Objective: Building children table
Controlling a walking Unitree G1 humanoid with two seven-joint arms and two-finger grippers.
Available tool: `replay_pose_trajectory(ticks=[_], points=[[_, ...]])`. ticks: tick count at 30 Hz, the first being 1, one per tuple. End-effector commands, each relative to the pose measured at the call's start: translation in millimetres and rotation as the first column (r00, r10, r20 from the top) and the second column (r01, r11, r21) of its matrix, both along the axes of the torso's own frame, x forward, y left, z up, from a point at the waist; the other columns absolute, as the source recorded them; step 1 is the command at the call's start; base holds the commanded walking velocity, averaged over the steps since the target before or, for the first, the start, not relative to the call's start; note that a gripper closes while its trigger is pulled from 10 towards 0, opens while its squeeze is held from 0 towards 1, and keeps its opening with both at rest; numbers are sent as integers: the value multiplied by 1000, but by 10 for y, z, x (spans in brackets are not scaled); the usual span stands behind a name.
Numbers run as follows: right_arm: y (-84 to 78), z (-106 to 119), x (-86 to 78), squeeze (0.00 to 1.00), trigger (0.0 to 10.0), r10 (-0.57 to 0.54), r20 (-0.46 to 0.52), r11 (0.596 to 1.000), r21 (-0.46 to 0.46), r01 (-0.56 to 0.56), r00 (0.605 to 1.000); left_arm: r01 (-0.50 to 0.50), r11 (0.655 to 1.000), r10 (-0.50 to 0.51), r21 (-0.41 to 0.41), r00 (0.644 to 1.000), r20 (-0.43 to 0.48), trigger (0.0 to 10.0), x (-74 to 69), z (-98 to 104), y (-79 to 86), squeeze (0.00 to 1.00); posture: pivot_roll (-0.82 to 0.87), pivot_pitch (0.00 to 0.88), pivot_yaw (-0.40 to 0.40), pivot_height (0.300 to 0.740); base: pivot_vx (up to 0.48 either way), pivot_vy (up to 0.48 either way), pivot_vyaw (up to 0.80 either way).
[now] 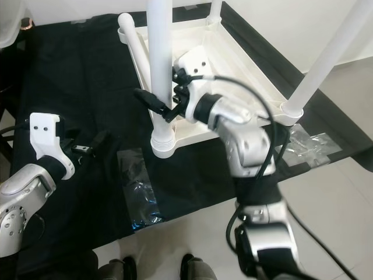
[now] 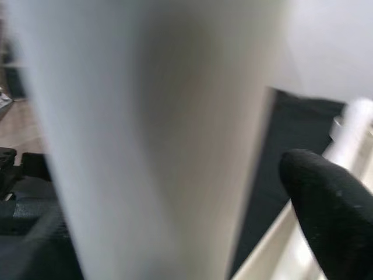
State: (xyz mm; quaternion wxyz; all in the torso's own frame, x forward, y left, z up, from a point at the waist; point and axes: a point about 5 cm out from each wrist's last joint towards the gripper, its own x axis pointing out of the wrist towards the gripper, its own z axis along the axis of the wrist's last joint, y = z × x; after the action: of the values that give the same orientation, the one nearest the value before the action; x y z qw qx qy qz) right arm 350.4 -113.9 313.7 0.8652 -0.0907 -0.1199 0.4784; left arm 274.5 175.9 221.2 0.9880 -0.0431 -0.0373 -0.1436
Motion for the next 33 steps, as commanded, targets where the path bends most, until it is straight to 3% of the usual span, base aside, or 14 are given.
replay_pose_trajectory(ticks=[1,2,7,12,17,21,24,25,26,27,28,29,30,33], points=[[-92,45,29,0,824,56,-7,998,26,-56,998,14,1000,-14,26,1000,7,10000,-71,-22,2,0,44,284,-46,740,0,0,0],[-91,49,17,0,0,119,-17,993,21,-118,993,32,999,-33,21,999,15,10000,-102,-18,-16,0,44,284,-46,740,0,0,0],[-102,27,-6,0,0,249,-46,968,-14,-250,967,81,997,-82,10,995,53,10000,-203,30,-76,0,53,297,-54,740,0,0,0],[-116,-13,21,0,0,273,-61,960,-39,-276,960,110,994,-111,18,988,106,10000,-263,90,-104,0,49,302,-57,740,0,0,0],[-194,-107,85,0,0,241,-76,966,-74,-246,968,242,970,-244,36,943,225,10000,-466,251,-163,0,41,305,-65,740,0,0,0],[-284,-236,107,0,0,132,-106,986,-93,-142,986,329,943,-331,57,901,280,10000,-649,325,-129,0,39,304,-76,740,0,0,0],[-296,-596,51,0,0,-154,-179,987,-75,142,972,373,920,-392,123,887,245,10000,-852,282,-32,0,32,303,-93,740,0,0,0],[-296,-596,51,0,0,-154,-179,987,-75,142,972,373,920,-392,123,887,245,10000,-852,282,-32,0,32,303,-93,740,0,0,0],[-280,-760,34,0,0,-391,-207,920,-48,390,897,375,914,-402,156,890,217,10000,-914,242,-8,0,33,302,-96,740,0,0,0],[-280,-760,34,0,0,-391,-207,920,-48,390,897,375,914,-402,156,890,217,10000,-914,242,-8,0,33,302,-96,740,0,0,0],[-266,-1061,-145,0,0,-667,-249,737,-81,671,702,379,907,-411,183,892,189,10000,-986,191,11,0,29,298,-98,740,0,0,0],[-266,-1061,-145,0,0,-667,-249,737,-81,671,702,379,907,-411,183,892,189,10000,-986,191,11,0,29,298,-98,740,0,0,0],[-131,-1152,-275,0,0,-679,-254,725,-83,683,689,377,907,-410,190,894,180,10000,-1009,173,12,0,36,296,-98,740,0,0,0],[108,-1207,-402,0,0,-630,-287,761,-48,647,721,379,905,-412,196,896,168,10000,-1047,136,7,0,43,287,-96,740,0,0,0]])
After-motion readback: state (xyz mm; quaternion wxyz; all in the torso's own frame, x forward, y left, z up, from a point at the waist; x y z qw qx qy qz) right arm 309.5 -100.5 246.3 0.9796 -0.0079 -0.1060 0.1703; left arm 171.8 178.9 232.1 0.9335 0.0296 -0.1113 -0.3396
